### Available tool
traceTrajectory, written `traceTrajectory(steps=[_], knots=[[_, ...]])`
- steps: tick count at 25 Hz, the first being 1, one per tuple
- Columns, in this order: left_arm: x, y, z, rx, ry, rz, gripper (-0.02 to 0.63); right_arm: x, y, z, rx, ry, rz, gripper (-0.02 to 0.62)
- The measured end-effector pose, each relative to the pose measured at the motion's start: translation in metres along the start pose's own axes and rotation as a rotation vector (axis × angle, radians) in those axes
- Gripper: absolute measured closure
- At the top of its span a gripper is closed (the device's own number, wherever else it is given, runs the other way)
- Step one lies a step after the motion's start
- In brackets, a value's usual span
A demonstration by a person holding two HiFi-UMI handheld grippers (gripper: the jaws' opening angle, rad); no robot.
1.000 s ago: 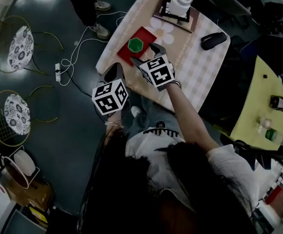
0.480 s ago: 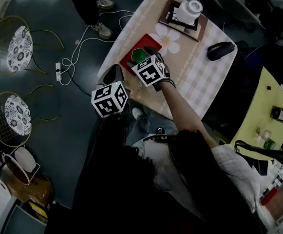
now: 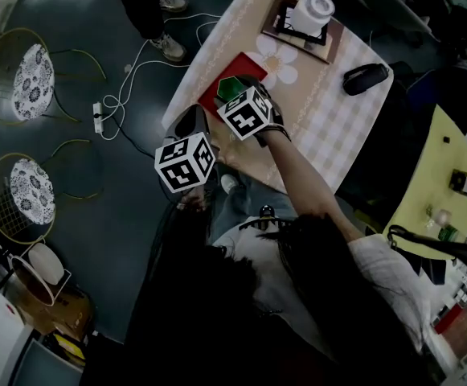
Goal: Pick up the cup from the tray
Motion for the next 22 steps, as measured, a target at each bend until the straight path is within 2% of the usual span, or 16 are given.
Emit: traceTrajectory(steps=[6,9,13,22], knots=[[0.001,-0.006,-0.017,0.039,-0.010,-0.009,0.597,0.010,0.030,-0.028,0.052,-0.051,-0.027,0.281],[0.008,-0.013,-0.036,0.075,-0.027,0.010,0.597,0.028,0.049,-0.047,0.099,-0.082,-0.027,0.281],[0.019,-0.016,-0.062,0.125,-0.070,0.036,0.597,0.063,0.066,-0.062,0.132,-0.180,-0.012,0.281],[0.032,-0.028,-0.096,0.164,-0.130,0.080,0.597,0.116,0.070,-0.080,0.172,-0.227,0.059,0.281]])
Point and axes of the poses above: the fingertips, and each gripper's own axes: y backward along the fingers, z to its left, x out of its underside, the point moved 3 cm from there along y, backward along the fingers
